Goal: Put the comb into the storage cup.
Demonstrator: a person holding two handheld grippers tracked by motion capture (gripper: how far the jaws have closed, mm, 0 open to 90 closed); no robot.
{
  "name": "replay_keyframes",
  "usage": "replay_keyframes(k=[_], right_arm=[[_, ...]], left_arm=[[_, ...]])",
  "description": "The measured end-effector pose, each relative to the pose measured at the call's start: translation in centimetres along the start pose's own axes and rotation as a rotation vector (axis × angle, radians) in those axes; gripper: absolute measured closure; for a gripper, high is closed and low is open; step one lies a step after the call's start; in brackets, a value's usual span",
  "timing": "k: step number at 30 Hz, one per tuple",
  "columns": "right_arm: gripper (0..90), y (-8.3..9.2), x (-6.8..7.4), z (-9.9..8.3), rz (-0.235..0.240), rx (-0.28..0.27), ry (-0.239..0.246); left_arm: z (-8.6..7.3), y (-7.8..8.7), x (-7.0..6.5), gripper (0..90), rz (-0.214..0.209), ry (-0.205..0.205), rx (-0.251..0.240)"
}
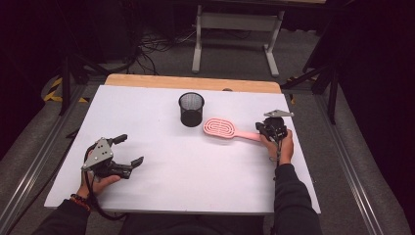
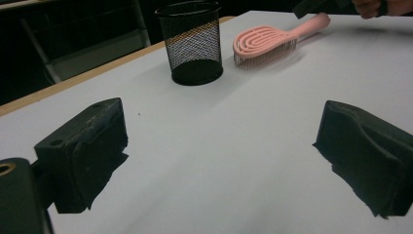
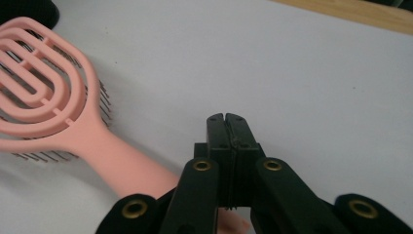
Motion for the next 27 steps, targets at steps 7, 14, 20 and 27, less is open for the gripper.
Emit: replay_keyframes(k=[7,14,20,27], right_arm=[[90.0,-1.4,0.5,-0.2,0.011,0.114,-0.004],[90.0,-0.9,1.3,-1.1,0.019,0.143,-0.018],[90.0,-0.4,2.4,-1.8,-0.021,0.118,-0.009],[89.9,0.3,3.5,-2.4,-0.009,0.105,0.016]], left_arm=[[0.0,0.2,0.2,5.7,-0.008,0.0,-0.011],[-0.1,0.2,0.5,6.0,-0.029,0.018,-0.016],[-0.2,0.4,0.3,6.4,-0.024,0.006,-0.004],[-0.1,0.6,0.3,7.6,-0.001,-0.008,0.01]])
Point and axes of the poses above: each handheld gripper's, and its own axes: y roughly backward along the jaws, z roughly out of its top, x roughly to its left, the point moved 1 cm from there along -y, roughly forward along the jaws, and after that the axes turned 1 degree about -y, right-handed, at the moved point
